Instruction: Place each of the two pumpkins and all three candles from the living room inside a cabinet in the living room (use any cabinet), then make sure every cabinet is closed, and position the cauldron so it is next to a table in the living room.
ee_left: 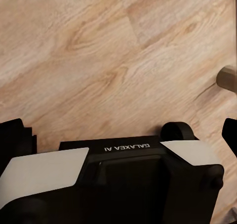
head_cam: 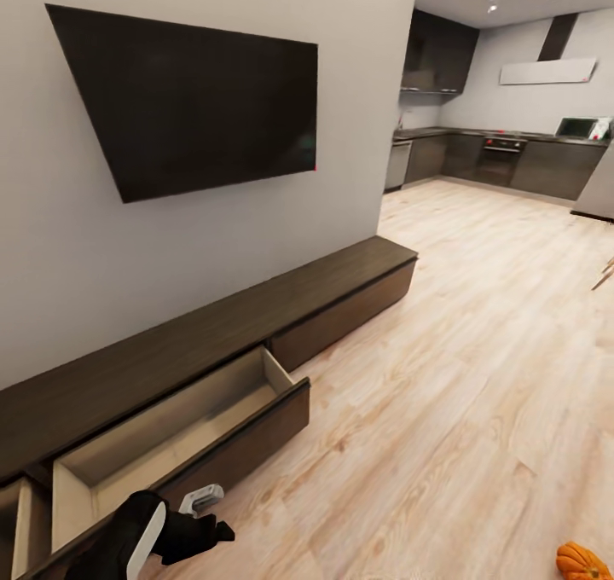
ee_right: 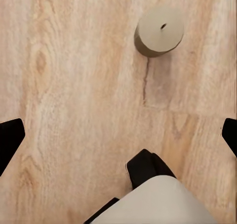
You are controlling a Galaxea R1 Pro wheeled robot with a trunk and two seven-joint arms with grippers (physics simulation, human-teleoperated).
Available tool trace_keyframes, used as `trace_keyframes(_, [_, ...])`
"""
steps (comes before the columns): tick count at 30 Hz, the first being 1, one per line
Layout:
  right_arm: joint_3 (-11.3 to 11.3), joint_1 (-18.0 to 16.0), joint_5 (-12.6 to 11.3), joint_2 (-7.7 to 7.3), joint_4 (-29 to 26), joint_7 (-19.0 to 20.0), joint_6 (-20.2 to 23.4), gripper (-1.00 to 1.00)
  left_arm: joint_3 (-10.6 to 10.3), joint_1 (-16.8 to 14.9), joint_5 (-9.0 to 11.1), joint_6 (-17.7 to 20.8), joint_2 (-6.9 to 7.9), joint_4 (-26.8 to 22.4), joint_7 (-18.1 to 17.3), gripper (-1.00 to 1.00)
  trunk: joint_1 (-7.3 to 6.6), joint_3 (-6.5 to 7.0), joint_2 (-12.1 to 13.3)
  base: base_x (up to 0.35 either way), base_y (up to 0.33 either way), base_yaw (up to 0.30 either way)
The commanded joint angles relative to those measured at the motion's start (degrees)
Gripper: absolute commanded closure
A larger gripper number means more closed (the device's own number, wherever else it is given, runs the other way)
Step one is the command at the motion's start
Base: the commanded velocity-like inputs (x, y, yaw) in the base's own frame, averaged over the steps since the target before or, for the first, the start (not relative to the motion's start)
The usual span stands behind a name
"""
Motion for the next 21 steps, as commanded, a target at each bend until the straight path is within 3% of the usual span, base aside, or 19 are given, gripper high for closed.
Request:
trace_keyframes(1, [0.0,0.0,0.0,0.0,0.0,0.0,0.0,-1.0,0.0,0.0,0.0,0.0,-0.01,0.0,0.0,-1.0,0.0,0.0,0.0,0.0,-0.092,-0.285])
trace_keyframes(5, [-0.1,0.0,0.0,-0.01,0.1,0.0,0.0,-1.0,-0.2,0.0,0.0,0.0,-0.02,0.0,0.0,-1.0,0.0,0.0,0.0,0.0,-0.063,-0.285])
trace_keyframes(11, [-0.2,0.0,0.0,-0.08,0.1,0.0,0.0,-1.0,-2.1,0.0,0.0,0.0,-0.02,0.0,0.0,-1.0,0.0,0.0,0.0,0.0,-0.01,-0.285])
trace_keyframes(21, [-0.3,0.0,0.0,-0.09,0.1,0.1,0.1,-1.0,-2.6,0.0,-0.1,0.0,-0.29,0.0,0.0,-1.0,0.0,0.0,0.0,0.0,-0.001,-0.285])
